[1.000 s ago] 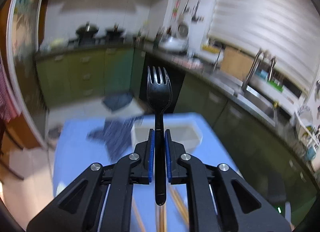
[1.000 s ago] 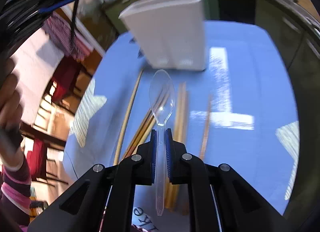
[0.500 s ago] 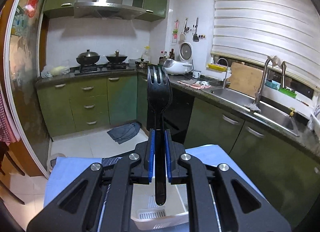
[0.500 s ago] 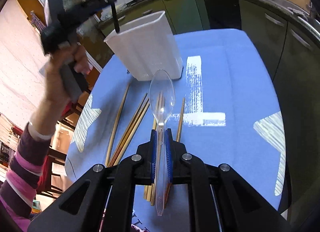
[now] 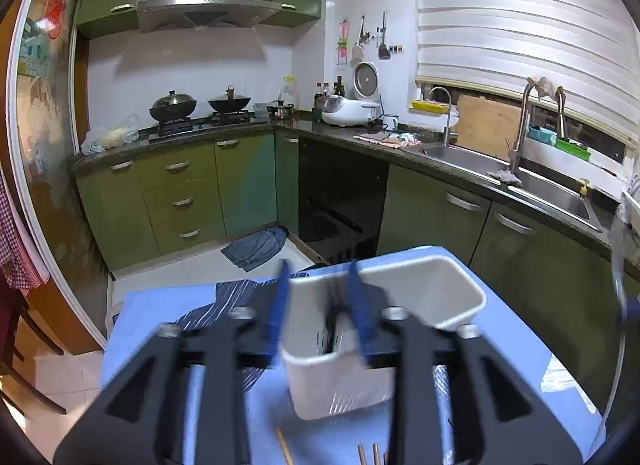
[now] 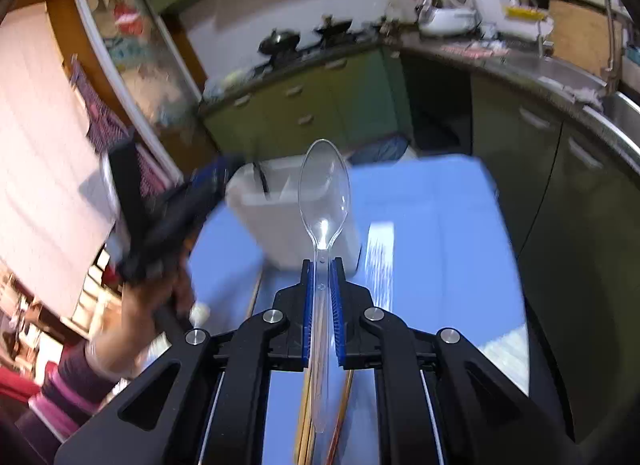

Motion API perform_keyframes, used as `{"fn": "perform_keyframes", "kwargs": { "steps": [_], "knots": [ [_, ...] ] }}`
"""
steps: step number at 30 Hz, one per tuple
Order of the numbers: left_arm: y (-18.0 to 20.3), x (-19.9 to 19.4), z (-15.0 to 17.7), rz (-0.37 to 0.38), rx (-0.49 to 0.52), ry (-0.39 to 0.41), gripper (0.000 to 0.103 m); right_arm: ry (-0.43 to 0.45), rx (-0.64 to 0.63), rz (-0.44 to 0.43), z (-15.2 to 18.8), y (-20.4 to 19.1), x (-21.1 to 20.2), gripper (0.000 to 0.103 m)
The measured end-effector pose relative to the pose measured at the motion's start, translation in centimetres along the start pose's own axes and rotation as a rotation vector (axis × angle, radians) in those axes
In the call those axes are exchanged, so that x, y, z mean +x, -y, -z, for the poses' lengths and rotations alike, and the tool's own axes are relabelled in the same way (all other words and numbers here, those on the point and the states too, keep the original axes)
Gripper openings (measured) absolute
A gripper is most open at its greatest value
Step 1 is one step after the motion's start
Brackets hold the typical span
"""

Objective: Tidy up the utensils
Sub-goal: 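Drop the fork into the white holder with the left gripper while the right carries the spoon over, then lower the clear spoon into the white holder and open the right gripper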

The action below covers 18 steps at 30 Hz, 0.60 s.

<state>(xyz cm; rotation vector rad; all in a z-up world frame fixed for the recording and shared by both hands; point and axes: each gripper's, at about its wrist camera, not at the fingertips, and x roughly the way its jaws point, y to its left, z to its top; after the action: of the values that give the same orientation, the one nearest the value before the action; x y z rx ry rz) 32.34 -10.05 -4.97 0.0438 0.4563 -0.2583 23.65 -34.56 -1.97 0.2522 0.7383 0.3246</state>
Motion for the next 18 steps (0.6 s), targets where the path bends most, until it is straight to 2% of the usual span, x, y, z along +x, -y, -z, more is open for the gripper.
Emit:
{"fn": "perform_keyframes", "kwargs": {
  "steps": [1,4,8,12,14,18],
  "knots": [
    [-0.2,-0.4,0.1,0.004,0.0,0.005,0.041,0.032,0.007,0.01,-0.9,0.0,-0.2,0.01],
    [-0.8,-1.8,0.4,0.018,-0.015,0.022,0.041,0.121,0.027,0.025,-3.1,0.0,-0.7,0.01],
    [-2.4,-6.0,0.7,0.05,-0.073,0.063,0.041,0.265,0.07,0.018,-6.6,-0.1,-0.3,0.01],
    [-3.9,-10.6,1.7,0.058,-0.089,0.075,0.043,0.338,0.088,0.025,-10.0,-0.6,2.0,0.01],
    [-4.9,-12.9,2.5,0.062,-0.09,0.073,0.048,0.376,0.076,0.056,-11.4,-1.0,3.8,0.01],
    [-6.6,-16.0,4.3,0.02,-0.083,0.06,0.051,0.357,0.061,0.053,-12.6,-1.8,7.9,0.01]
  ]
}}
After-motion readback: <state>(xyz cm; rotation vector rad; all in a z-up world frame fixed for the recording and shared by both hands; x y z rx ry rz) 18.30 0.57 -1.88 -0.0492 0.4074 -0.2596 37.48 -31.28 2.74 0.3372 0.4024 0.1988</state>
